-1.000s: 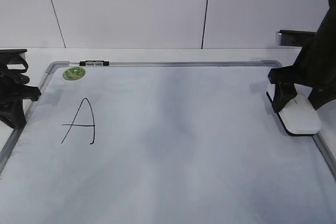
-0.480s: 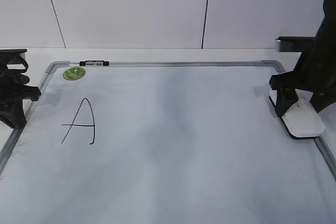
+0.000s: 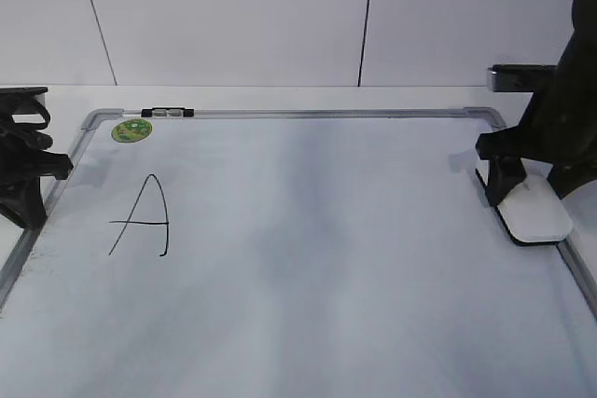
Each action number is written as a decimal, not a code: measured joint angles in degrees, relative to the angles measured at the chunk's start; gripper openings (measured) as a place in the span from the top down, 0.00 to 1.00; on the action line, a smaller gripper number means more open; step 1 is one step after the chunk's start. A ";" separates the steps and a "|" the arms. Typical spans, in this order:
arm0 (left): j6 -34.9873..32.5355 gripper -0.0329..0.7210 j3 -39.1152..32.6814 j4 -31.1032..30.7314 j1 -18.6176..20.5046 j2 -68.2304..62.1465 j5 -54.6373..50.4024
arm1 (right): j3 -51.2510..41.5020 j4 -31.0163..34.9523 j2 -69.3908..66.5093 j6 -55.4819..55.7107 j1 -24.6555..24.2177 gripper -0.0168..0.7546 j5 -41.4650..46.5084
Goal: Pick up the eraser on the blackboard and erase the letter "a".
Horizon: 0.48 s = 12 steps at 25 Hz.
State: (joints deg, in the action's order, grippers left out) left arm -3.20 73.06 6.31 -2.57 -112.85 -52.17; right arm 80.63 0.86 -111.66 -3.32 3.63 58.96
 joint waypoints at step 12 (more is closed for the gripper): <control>0.00 0.91 0.00 0.10 0.00 0.00 0.00 | -0.12 0.00 -1.43 0.11 0.00 0.28 -0.24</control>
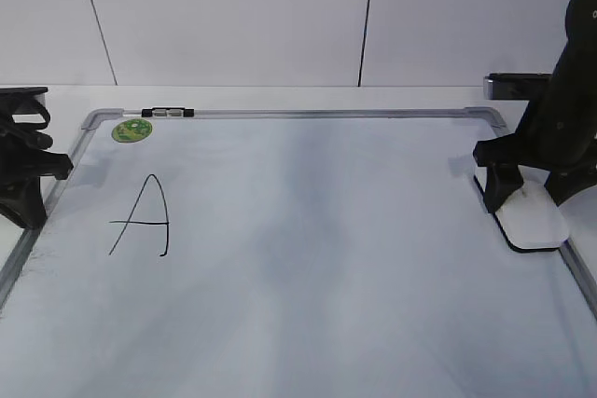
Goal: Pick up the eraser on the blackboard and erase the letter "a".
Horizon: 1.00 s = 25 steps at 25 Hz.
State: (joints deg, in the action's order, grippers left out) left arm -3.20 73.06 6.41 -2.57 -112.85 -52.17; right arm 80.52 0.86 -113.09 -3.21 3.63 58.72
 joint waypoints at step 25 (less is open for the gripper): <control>-0.12 0.90 0.00 -0.10 0.00 0.00 0.00 | 16.31 3.20 0.12 1.63 0.00 0.21 10.94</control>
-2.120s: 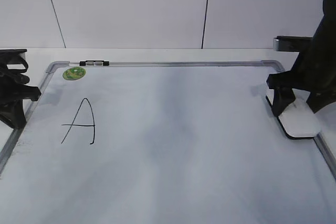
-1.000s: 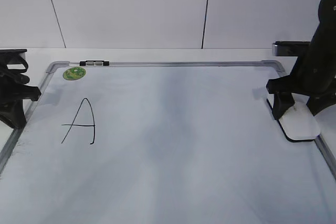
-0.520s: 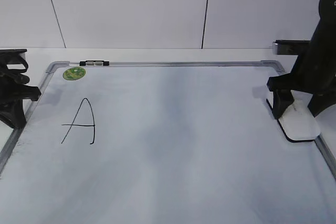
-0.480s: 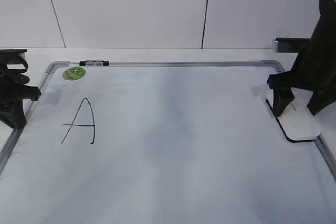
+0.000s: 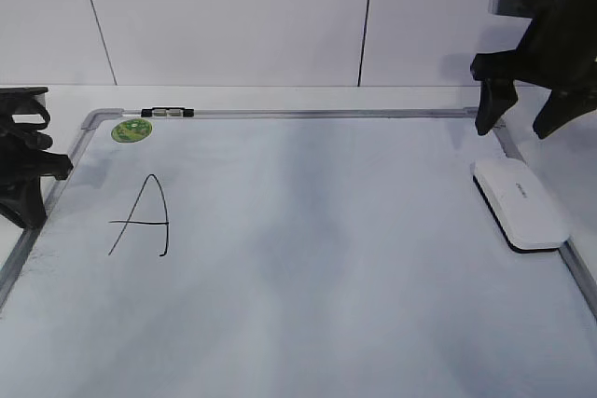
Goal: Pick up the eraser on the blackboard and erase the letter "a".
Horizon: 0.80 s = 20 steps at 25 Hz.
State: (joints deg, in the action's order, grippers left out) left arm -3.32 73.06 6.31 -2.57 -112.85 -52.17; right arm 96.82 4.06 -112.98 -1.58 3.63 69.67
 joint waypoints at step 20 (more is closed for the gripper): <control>-0.91 0.53 12.47 -1.65 0.10 -0.92 -16.20 | 0.49 0.68 1.21 0.26 0.00 0.28 0.43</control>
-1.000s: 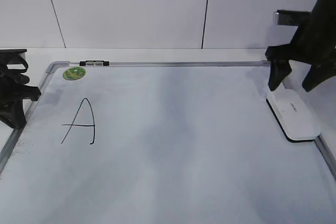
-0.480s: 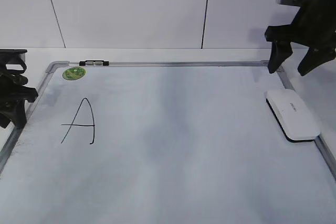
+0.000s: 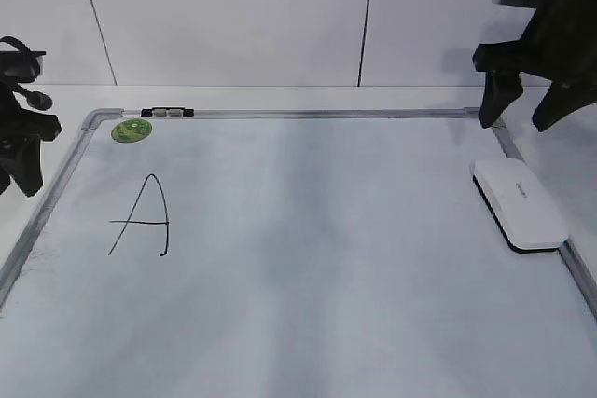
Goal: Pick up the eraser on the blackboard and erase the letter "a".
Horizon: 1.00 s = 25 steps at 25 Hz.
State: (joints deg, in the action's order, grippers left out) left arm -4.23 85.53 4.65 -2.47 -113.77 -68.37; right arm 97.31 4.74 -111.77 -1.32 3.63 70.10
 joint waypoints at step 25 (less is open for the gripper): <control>-0.13 0.60 -25.42 -1.15 0.00 38.88 -1.41 | -23.68 -0.04 41.91 0.00 0.00 0.28 1.26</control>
State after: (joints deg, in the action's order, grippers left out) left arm -4.36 60.11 3.51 -2.47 -74.89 -69.78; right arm 73.63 4.69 -69.86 -1.32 3.63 71.36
